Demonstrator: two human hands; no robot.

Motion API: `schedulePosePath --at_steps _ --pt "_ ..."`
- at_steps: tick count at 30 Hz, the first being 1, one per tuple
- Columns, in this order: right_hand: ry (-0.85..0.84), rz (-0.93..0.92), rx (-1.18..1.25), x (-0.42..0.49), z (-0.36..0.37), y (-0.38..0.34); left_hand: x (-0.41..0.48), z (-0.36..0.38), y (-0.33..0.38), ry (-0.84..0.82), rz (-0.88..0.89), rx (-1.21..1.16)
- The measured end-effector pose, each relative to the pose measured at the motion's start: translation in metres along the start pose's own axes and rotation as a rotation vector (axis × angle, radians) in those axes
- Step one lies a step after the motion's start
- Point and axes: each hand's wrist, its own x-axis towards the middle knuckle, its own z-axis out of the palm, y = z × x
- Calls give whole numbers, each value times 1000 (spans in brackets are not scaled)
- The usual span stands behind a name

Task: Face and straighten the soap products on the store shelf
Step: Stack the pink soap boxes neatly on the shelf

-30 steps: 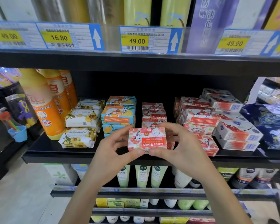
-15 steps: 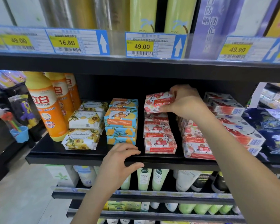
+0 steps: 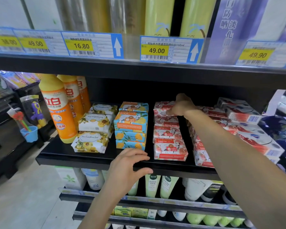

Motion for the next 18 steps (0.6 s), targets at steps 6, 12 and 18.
schedulePosePath --at_steps 6,12,18 --pt "-23 36 29 6 3 5 0 -2 2 -20 -5 7" --pt "-31 54 21 10 3 8 -1 -1 2 -23 -5 -1" --pt "-11 -47 -3 0 -16 9 0 -1 2 -14 -8 -8"
